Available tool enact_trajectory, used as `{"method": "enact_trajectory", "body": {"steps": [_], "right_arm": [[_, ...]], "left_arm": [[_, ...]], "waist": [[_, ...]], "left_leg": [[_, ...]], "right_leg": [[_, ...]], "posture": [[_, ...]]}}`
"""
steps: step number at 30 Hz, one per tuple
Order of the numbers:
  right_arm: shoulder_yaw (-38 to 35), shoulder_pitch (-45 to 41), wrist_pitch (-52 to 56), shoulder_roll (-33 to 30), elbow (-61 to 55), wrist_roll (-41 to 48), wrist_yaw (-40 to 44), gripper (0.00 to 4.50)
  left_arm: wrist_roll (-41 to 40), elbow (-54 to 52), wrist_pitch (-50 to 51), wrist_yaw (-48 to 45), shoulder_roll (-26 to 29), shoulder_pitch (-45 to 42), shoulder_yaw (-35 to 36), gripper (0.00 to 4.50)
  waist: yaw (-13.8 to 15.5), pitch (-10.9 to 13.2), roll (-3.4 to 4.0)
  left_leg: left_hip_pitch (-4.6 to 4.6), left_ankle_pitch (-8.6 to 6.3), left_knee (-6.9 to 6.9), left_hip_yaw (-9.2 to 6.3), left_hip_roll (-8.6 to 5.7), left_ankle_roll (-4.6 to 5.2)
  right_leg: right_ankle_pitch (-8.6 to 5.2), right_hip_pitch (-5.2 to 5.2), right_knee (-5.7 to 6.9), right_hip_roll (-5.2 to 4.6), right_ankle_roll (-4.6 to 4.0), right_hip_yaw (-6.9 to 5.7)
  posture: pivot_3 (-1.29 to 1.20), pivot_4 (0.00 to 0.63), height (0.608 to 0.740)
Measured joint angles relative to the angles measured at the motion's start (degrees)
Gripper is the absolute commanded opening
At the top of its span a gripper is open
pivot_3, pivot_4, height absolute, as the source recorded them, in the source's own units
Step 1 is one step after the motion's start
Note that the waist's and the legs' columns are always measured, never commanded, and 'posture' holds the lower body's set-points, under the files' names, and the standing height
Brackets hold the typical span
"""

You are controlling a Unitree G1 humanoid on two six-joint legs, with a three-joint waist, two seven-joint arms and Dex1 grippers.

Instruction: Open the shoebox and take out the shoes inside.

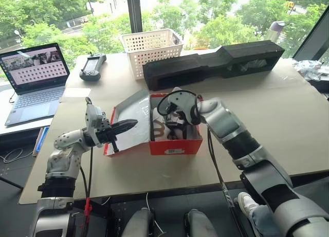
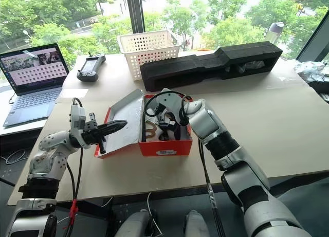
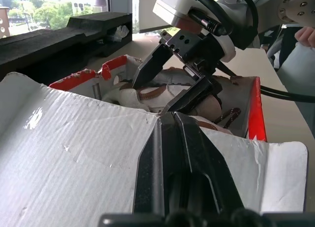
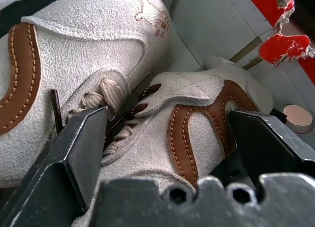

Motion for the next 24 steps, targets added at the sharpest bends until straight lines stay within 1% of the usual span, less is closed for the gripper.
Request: {"method": "enact_trajectory", "body": {"steps": [1, 7, 9, 20, 24], "right_arm": [[0.0, 0.0, -0.1, 0.1, 0.1, -0.4, -0.3, 2.90], [-0.4, -0.1, -0.7, 0.2, 0.7, -2.5, -0.8, 0.93], [-0.8, -0.1, -0.7, 0.2, 0.8, -3.2, -0.8, 0.42], [-2.8, 0.2, -0.4, 0.8, 0.7, -3.5, -0.8, 0.42], [-6.6, 0.1, 2.4, 2.1, 0.2, -1.8, -0.9, 0.42]], "left_arm": [[0.0, 0.0, 0.0, 0.0, 0.0, 0.0, 0.0, 0.00], [0.0, 0.0, 0.0, 0.0, 0.0, 0.0, -0.3, 0.00], [0.1, 0.0, 0.0, 0.0, 0.0, 0.0, -0.3, 0.00], [1.0, 0.0, 0.0, 0.0, 0.0, 0.0, -0.5, 0.00], [1.4, 0.1, 0.0, 0.0, 0.0, 0.0, -0.5, 0.00]], "waist": [[0.0, 0.0, -0.02], [0.0, -0.1, -0.09], [0.0, -0.1, -0.11], [0.0, -0.1, -0.16], [0.0, -0.1, -0.16]], "left_leg": [[0.02, -0.09, 0.00, 0.00, 0.00, -0.15], [0.03, -0.09, 0.00, 0.00, 0.00, -0.14], [0.03, -0.08, 0.00, 0.00, 0.00, -0.13], [0.04, -0.09, 0.00, 0.00, 0.00, -0.15], [0.02, -0.09, -0.03, 0.00, 0.00, -0.14]], "right_leg": [[0.00, 0.00, 0.00, 0.00, 0.00, 0.00], [-0.01, 0.01, -0.01, 0.01, -0.01, 0.00], [-0.01, 0.02, -0.01, 0.01, -0.01, 0.00], [-0.01, 0.02, -0.01, 0.01, 0.00, 0.01], [-0.01, -0.01, -0.01, 0.01, -0.01, 0.03]], "posture": [[0.00, 0.150, 0.737], [0.00, 0.150, 0.737], [0.00, 0.150, 0.737], [0.00, 0.150, 0.737], [0.00, 0.150, 0.737]]}}
